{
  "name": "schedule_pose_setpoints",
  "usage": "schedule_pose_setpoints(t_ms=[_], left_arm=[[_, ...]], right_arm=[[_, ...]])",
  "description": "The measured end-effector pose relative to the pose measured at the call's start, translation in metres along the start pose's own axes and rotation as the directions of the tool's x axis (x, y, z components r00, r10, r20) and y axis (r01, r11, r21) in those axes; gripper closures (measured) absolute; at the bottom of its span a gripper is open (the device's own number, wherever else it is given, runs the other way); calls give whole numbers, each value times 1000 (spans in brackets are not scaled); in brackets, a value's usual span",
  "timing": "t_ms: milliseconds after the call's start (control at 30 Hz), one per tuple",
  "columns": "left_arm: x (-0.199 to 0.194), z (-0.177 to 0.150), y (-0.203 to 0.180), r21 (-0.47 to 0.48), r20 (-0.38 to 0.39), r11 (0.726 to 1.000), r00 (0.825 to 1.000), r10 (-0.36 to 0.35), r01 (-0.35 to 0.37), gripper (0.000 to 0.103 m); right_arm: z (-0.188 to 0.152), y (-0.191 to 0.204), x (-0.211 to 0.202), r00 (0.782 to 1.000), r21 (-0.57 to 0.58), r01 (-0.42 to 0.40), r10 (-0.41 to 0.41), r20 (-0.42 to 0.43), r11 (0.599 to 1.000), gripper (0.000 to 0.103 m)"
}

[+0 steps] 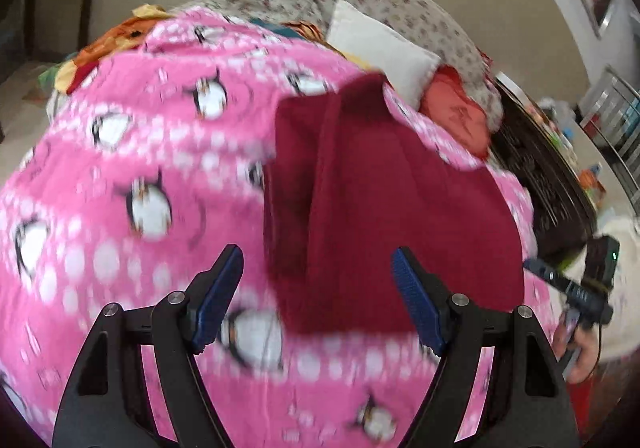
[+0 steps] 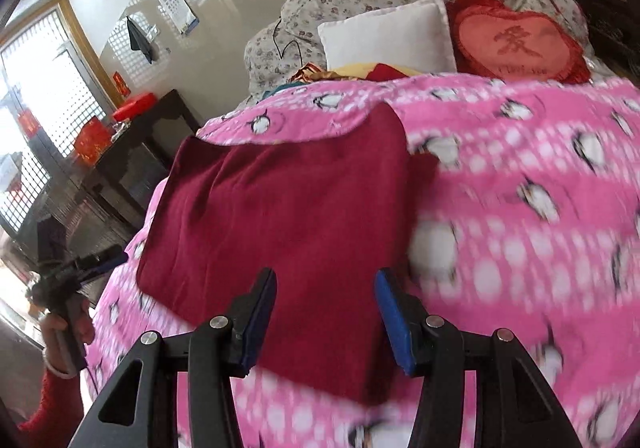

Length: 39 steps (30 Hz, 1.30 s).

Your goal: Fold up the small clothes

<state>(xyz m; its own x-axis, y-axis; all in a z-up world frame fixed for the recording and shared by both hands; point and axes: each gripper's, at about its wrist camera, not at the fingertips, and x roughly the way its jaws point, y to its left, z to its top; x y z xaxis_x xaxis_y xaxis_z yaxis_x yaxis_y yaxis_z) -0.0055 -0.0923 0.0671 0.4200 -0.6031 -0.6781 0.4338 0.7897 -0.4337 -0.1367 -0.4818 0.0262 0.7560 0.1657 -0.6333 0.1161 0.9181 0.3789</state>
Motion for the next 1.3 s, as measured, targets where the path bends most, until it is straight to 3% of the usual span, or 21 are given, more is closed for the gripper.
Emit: schedule_pose_setpoints(t_ms=[167, 333, 433, 467, 500, 600, 733, 767, 967, 1033, 1133, 1200, 1267, 1300], left_arm=[[10, -35, -3, 52, -59, 998, 998, -19, 23, 25], [27, -40, -14, 76, -70, 996, 996, -47, 52, 25], [35, -37, -19, 85, -67, 995, 997, -45, 51, 27], [37, -36, -19, 85, -71, 995, 997, -39, 45, 38], [38, -35, -19, 88, -78, 995, 996, -29, 36, 58], [38, -34, -15, 102, -105, 994, 994, -25, 36, 79], [23, -39, -18, 164, -99, 986, 995, -10, 26, 89], [19, -42, -18, 190, -91, 982, 996, 17, 1, 97], [27, -59, 12, 144, -114, 989, 992, 56, -40, 98], [18, -60, 13, 130, -97, 991, 994, 46, -34, 98], [4, -60, 5, 174, -48, 983, 996, 70, -61, 95], [-2, -60, -1, 199, -15, 977, 997, 74, -69, 78], [-1, -60, -5, 210, 1, 975, 998, 67, -66, 63], [2, -59, -7, 212, 3, 975, 998, 61, -60, 63]], right_arm=[[-35, -10, -3, 999, 30, -28, 28, -24, 999, 51], [-43, -16, 9, 997, 51, -80, 81, -8, 995, 52], [-42, -12, 14, 997, 18, -83, 83, 0, 996, 76], [-41, -11, 15, 998, -2, -62, 62, -5, 998, 86], [-41, -8, 15, 999, -27, -43, 43, 0, 999, 93], [-37, -6, 7, 999, -53, -46, 47, 7, 998, 94], [-29, 1, -13, 998, -106, -49, 52, 26, 993, 94], [-28, 2, -14, 999, -113, -41, 45, 25, 993, 94], [-40, -17, 21, 998, -86, 31, -36, -57, 996, 95], [-38, -19, 16, 999, -52, 8, -9, -34, 999, 95], [-27, -8, -18, 996, -41, 44, -40, 84, 998, 91], [-23, 0, -25, 995, -54, 11, -6, 99, 998, 87], [-15, 25, -23, 994, -91, -67, 75, 80, 994, 73], [-15, 25, -23, 994, -91, -67, 75, 80, 994, 71]])
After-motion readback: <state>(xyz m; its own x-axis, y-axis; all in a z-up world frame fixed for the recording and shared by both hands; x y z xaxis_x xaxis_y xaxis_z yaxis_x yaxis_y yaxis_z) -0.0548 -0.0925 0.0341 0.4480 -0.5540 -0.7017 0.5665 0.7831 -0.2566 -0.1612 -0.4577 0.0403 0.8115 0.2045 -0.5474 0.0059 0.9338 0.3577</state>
